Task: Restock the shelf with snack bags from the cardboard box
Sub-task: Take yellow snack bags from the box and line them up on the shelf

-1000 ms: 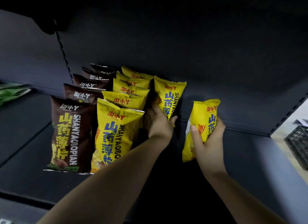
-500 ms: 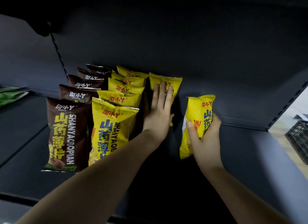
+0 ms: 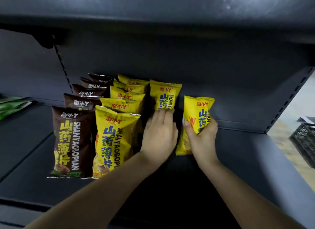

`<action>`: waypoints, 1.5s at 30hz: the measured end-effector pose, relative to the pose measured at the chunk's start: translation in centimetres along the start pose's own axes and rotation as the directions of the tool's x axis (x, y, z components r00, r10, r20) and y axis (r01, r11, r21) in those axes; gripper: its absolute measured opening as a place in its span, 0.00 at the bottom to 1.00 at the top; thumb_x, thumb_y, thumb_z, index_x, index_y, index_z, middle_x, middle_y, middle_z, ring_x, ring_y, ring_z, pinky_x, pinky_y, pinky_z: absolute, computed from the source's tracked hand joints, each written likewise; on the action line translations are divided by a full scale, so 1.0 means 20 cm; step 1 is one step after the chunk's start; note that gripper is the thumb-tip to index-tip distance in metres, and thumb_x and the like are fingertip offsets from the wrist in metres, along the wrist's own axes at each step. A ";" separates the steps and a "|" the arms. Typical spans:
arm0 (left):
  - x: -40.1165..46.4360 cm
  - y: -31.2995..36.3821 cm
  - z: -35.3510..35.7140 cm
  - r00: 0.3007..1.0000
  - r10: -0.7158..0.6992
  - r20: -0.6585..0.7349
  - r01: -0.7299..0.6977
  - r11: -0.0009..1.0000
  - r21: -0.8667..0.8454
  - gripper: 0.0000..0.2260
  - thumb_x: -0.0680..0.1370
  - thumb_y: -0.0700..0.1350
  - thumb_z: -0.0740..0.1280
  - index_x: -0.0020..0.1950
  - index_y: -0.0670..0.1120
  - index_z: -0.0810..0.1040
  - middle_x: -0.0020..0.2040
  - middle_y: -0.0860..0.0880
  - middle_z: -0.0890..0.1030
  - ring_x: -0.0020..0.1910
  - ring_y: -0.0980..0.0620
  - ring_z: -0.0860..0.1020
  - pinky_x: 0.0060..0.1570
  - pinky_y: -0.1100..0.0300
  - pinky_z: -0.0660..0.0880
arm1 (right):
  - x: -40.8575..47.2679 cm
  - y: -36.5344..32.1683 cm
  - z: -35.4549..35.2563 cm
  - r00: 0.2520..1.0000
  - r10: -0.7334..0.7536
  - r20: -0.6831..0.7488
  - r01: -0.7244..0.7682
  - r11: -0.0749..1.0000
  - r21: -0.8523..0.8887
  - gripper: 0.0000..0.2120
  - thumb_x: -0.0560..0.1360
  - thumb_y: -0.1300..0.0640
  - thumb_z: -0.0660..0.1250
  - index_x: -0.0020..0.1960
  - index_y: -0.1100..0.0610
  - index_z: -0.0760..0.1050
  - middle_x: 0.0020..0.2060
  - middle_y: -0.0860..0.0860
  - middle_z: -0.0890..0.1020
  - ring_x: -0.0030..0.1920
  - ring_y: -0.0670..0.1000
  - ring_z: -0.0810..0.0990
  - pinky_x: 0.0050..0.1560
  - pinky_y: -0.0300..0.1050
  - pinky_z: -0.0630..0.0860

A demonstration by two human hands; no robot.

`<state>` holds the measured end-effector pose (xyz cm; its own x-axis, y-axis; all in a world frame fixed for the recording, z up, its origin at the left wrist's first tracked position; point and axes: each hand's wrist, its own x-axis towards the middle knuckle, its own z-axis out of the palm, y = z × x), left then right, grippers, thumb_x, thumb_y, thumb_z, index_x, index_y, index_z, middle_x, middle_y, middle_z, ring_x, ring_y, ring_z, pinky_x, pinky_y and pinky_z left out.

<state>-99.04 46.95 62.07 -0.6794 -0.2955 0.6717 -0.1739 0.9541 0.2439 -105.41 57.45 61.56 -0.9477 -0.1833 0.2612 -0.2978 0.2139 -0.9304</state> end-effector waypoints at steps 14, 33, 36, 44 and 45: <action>-0.09 -0.02 0.00 0.870 -0.422 0.255 0.484 0.831 -0.275 0.34 0.76 0.44 0.63 0.76 0.40 0.47 0.70 0.41 0.63 0.71 0.43 0.62 0.70 0.52 0.61 | 0.02 -0.08 0.22 0.935 -0.043 0.352 0.045 0.999 0.003 0.16 0.72 0.67 0.68 0.57 0.55 0.73 0.52 0.54 0.81 0.52 0.52 0.80 0.56 0.49 0.77; -0.08 -0.12 0.16 0.880 -0.456 0.132 0.472 0.810 -0.349 0.37 0.73 0.49 0.68 0.75 0.54 0.48 0.69 0.47 0.67 0.69 0.46 0.66 0.67 0.47 0.66 | 0.07 0.02 0.28 0.913 0.002 0.408 0.082 0.979 -0.188 0.17 0.79 0.45 0.59 0.59 0.56 0.74 0.55 0.55 0.79 0.57 0.54 0.77 0.56 0.48 0.72; -0.09 -0.12 0.16 0.866 -0.474 0.159 0.500 0.820 -0.280 0.35 0.75 0.50 0.65 0.74 0.57 0.44 0.67 0.43 0.67 0.66 0.41 0.68 0.64 0.44 0.67 | 0.06 0.03 0.28 0.916 -0.002 0.402 0.102 0.969 -0.227 0.18 0.79 0.44 0.57 0.59 0.56 0.74 0.54 0.55 0.79 0.57 0.55 0.76 0.56 0.49 0.72; -0.09 0.00 0.04 0.912 -0.408 0.047 0.410 0.910 -0.056 0.39 0.69 0.49 0.73 0.73 0.36 0.60 0.61 0.37 0.73 0.60 0.38 0.74 0.56 0.50 0.74 | -0.01 0.00 0.15 0.956 -0.050 0.290 0.090 0.988 -0.126 0.11 0.79 0.61 0.60 0.56 0.63 0.78 0.52 0.57 0.82 0.51 0.50 0.78 0.45 0.29 0.68; -0.10 0.02 0.03 0.921 -0.388 0.027 0.389 0.919 -0.057 0.39 0.68 0.49 0.74 0.72 0.35 0.61 0.61 0.37 0.73 0.59 0.37 0.75 0.56 0.50 0.75 | -0.03 0.00 0.11 0.960 -0.071 0.271 0.109 0.986 -0.129 0.11 0.79 0.63 0.60 0.56 0.64 0.78 0.53 0.57 0.82 0.50 0.47 0.77 0.44 0.23 0.66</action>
<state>-98.14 47.90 60.39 -0.5773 -0.6413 0.5054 -0.3833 0.7594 0.5257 -104.66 55.33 60.87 -0.8576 -0.4510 0.2471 -0.4118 0.3146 -0.8552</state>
